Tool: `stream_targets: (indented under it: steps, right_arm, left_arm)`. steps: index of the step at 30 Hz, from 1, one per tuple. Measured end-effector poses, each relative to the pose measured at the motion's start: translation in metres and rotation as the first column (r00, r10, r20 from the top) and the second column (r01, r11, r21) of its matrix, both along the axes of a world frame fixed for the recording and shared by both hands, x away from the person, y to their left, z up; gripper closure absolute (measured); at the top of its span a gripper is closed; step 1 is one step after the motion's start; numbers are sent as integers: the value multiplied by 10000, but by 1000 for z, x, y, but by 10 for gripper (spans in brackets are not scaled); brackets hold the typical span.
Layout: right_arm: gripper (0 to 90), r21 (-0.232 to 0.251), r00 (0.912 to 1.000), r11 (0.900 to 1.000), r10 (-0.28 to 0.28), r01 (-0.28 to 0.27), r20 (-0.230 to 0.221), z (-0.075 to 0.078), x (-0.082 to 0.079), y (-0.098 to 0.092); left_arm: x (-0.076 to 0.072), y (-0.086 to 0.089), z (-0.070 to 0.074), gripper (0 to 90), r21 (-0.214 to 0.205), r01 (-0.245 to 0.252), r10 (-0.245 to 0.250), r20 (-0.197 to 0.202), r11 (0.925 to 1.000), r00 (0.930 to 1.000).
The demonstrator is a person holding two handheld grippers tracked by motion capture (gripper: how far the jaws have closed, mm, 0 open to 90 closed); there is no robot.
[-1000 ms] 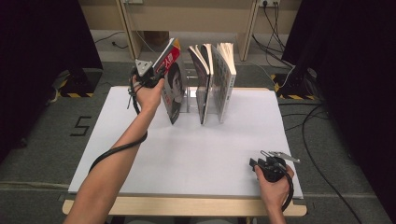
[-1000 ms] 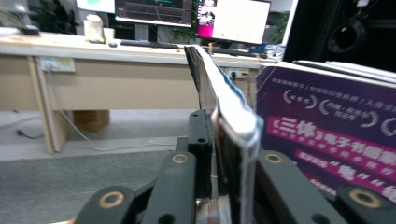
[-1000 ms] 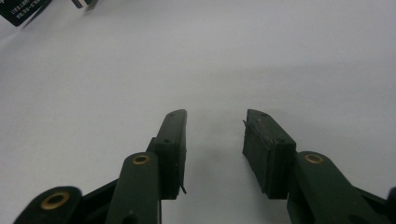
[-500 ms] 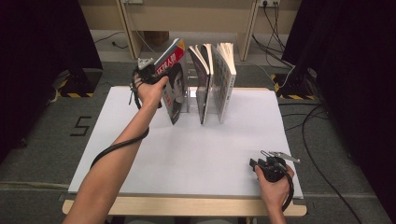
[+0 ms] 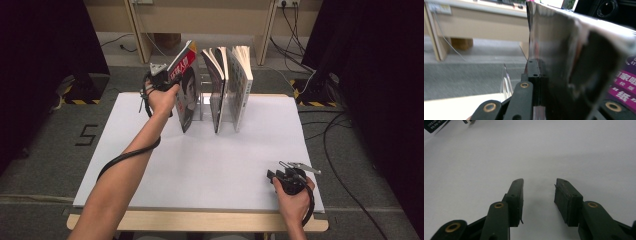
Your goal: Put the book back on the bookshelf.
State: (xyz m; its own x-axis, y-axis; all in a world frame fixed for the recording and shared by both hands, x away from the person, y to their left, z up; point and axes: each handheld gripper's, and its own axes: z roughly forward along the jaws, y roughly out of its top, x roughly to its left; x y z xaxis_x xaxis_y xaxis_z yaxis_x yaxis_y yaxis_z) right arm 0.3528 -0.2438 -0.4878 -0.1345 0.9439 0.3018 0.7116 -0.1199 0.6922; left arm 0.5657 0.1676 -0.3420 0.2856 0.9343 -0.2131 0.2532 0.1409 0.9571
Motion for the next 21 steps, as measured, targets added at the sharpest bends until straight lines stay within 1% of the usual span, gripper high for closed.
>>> stream_targets:
  steps: [2,3,4,7,8,10,13,16,19,21]
  right_arm:
    - [589,4,10000,10000,6,-6,-21,0,0,0]
    - [589,-115,10000,9999,63,-63,50,0,0,-1]
    - [589,-115,10000,9999,62,-62,48,0,0,-1]
    - [590,-124,10000,9999,66,-65,45,0,0,-1]
    - [589,-9,10000,10000,11,-11,-16,0,0,0]
    - [589,-56,10000,10000,59,-59,49,0,0,-1]
    - [588,-92,10000,9999,42,-42,56,0,0,0]
    - [588,-110,10000,9999,54,-53,75,0,0,0]
    - [588,-125,9999,9999,54,-53,87,0,0,0]
    - [588,-83,10000,10000,-25,25,96,0,-1,1]
  left_arm:
    - [-1,2,-1,862,-52,-336,337,262,9994,9991]
    - [-2,2,-1,862,-75,-436,439,351,9990,9984]
    - [-3,3,-2,862,-148,-548,554,433,9984,9975]
    - [-5,6,-6,861,-366,-900,924,719,9953,9931]
    - [-6,7,-7,861,-355,-979,1004,770,9946,9920]
    - [-8,7,-12,860,-281,-1058,1077,778,9940,9911]
    - [-9,7,-16,856,-93,-1097,1101,897,9939,9899]
    - [-9,6,-14,845,111,-962,947,918,9953,9913]
    - [-8,6,-13,794,21,-764,760,840,9971,9936]
    - [-7,6,-14,768,-137,-715,724,752,9973,9945]
